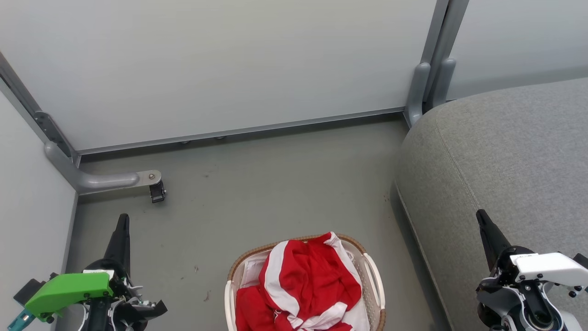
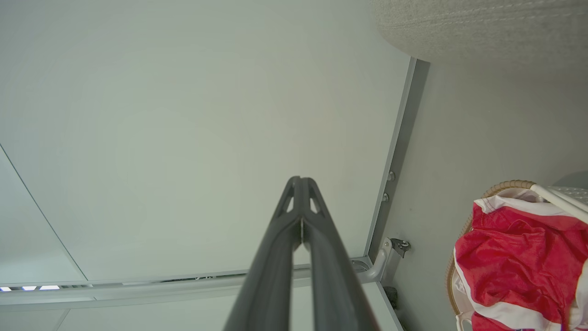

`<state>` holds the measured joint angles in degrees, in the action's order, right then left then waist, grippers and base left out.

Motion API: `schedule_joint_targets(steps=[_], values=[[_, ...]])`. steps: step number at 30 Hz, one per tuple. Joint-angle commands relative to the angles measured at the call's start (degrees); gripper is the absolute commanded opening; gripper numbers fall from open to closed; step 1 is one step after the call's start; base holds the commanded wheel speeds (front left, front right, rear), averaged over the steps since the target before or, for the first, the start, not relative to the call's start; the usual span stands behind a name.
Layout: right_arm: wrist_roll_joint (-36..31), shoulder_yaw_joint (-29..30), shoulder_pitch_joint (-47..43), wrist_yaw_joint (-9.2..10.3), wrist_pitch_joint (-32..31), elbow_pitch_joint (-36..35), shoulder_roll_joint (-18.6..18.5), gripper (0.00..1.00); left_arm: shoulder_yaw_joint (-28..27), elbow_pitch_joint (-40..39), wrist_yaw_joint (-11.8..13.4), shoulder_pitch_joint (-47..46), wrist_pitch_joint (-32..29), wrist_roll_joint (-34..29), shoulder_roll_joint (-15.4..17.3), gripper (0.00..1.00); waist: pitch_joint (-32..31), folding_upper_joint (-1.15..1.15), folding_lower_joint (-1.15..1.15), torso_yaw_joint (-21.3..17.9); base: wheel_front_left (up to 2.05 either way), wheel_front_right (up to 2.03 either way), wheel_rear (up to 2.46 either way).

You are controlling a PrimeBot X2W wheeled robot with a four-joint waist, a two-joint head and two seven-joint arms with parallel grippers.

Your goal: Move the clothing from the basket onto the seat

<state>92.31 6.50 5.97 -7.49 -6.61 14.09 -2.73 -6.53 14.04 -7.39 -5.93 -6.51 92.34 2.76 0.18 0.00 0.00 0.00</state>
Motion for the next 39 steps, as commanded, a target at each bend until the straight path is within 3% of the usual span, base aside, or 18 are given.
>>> schedule_joint_targets(steps=[1,31,32,39], values=[[0.21,0.09,0.51,0.00,-0.02,-0.18,-0.31,0.00,-0.09,-0.10,-0.22,-0.62,-0.21,0.16,0.23,0.00,0.00,0.00,0.00,0.00,0.00,0.00,0.00],[0.21,0.09,0.51,0.00,-0.02,-0.18,-0.31,0.00,-0.08,-0.11,-0.23,-0.63,-0.21,0.16,0.23,0.00,0.00,0.00,0.00,0.00,0.00,0.00,0.00],[0.00,0.00,-0.01,0.00,0.00,0.07,0.02,1.00,0.01,0.05,0.01,0.01,0.00,0.00,0.00,1.00,0.00,0.00,0.00,0.00,0.00,0.00,0.00],[-0.39,-0.65,-1.51,0.01,0.98,1.66,0.56,1.00,1.40,1.50,0.01,1.42,1.01,-0.51,-0.26,1.00,0.03,0.00,0.00,0.01,0.00,0.00,0.00]])
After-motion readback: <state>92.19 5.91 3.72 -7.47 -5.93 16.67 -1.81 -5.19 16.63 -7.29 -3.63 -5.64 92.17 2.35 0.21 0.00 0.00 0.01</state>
